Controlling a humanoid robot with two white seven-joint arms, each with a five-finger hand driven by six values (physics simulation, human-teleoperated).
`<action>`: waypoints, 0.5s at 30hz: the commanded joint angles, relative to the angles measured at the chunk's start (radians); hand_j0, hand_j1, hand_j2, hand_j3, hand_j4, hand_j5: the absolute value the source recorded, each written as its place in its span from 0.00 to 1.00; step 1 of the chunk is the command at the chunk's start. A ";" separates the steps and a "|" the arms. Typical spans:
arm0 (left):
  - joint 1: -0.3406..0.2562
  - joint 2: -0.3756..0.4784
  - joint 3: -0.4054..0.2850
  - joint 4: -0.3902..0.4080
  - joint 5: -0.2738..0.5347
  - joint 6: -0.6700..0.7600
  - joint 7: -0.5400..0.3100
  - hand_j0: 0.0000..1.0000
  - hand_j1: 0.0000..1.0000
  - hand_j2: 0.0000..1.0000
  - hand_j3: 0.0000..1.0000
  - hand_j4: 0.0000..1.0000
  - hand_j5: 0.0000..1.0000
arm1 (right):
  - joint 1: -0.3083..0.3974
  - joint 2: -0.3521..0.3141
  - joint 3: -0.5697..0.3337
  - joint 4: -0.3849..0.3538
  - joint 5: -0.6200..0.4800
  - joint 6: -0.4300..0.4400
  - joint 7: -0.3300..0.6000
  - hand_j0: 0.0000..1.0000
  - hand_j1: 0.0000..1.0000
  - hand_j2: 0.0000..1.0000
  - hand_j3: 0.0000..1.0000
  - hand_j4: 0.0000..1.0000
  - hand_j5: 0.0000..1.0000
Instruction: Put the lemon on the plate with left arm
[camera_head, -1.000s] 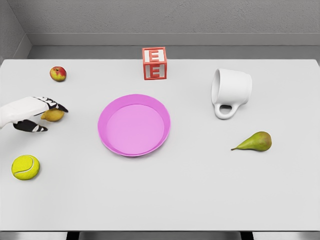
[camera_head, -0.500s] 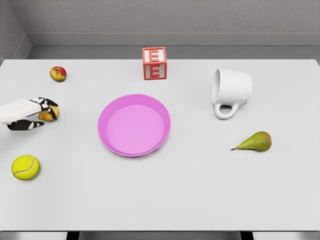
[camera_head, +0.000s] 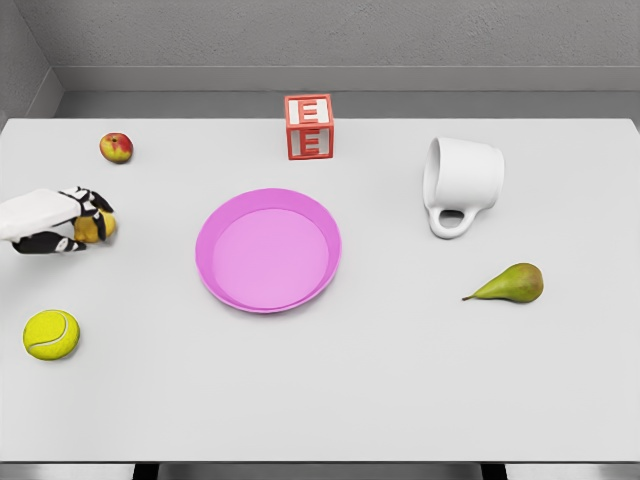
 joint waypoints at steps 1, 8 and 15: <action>0.000 0.010 0.008 -0.021 0.011 0.002 0.000 0.40 0.40 0.40 0.40 0.40 0.40 | 0.000 0.000 0.000 0.000 0.000 0.000 0.000 1.00 1.00 1.00 1.00 1.00 1.00; 0.002 0.006 0.014 -0.084 0.011 0.002 0.000 0.40 0.40 0.40 0.40 0.40 0.40 | 0.000 0.000 0.000 0.000 0.000 0.000 0.000 1.00 1.00 1.00 1.00 1.00 1.00; 0.006 -0.002 0.013 -0.133 0.011 0.002 0.002 0.41 0.41 0.41 0.41 0.41 0.41 | 0.000 0.000 0.000 0.000 0.000 0.000 0.000 1.00 1.00 1.00 1.00 1.00 1.00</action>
